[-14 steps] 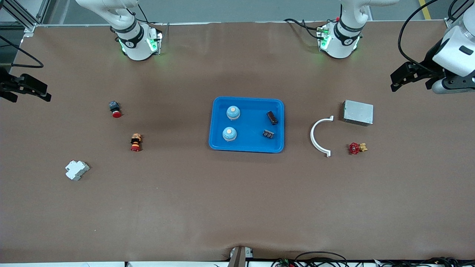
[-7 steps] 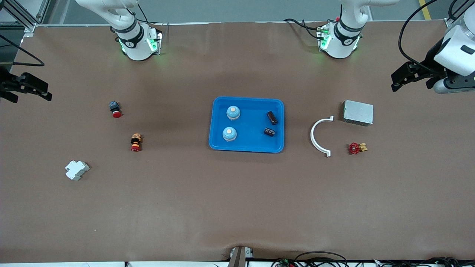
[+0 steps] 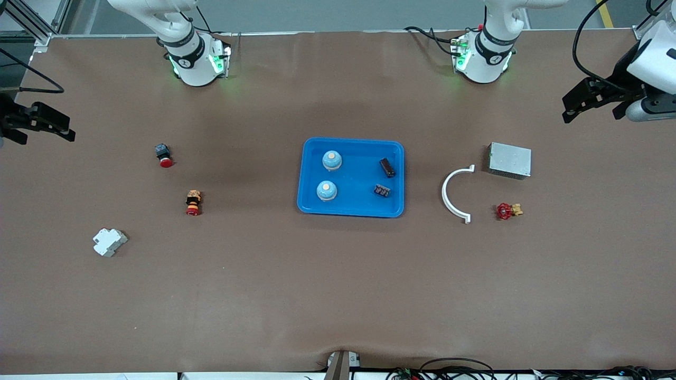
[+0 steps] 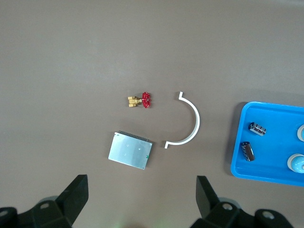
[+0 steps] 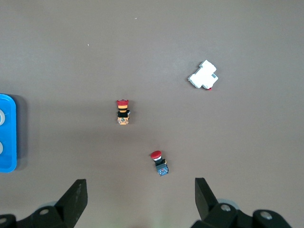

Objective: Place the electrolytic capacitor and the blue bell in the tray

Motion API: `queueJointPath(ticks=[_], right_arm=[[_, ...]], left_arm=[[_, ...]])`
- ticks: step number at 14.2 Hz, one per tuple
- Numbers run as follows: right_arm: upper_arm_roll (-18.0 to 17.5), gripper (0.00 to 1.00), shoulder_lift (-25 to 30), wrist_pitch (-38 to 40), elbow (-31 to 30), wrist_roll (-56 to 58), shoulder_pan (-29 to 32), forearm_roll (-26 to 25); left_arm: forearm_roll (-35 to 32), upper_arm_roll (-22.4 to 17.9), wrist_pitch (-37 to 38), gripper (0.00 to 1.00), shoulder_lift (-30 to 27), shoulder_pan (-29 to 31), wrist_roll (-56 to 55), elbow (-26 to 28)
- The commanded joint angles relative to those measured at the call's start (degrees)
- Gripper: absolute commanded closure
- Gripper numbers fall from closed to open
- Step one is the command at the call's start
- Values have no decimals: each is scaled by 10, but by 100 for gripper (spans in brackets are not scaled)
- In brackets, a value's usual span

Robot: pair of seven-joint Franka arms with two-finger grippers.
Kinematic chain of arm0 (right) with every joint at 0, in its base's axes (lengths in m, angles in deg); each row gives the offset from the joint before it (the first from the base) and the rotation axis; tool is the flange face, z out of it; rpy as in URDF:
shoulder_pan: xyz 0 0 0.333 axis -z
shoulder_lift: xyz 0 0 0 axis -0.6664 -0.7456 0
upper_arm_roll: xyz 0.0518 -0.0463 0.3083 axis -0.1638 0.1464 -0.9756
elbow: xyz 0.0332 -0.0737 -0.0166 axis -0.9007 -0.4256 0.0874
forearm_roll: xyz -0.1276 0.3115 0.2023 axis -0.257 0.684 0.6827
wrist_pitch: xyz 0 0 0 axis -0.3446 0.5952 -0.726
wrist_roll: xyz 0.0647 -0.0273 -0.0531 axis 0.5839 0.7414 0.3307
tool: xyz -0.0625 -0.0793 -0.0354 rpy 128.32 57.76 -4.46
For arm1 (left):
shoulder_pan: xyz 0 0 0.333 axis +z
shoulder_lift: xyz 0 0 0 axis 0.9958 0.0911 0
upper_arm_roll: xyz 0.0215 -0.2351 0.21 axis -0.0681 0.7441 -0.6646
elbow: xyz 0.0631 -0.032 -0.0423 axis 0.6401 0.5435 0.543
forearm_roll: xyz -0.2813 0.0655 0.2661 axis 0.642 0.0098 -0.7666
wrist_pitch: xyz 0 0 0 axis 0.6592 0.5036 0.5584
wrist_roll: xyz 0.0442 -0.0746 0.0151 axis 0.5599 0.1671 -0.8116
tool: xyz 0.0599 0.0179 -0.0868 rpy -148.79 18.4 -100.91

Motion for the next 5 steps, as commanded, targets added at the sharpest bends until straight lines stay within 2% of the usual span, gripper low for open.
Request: queueJointPath(ticks=[1,5], right_arm=[[-1,0,18,17,1,-1,2,8],[2,0,18,33,13,-1,3,14]], left_arm=[[-7,1,7,0,-5,3,10,-7],[-9,-1,7,0,0,4,11,-16]])
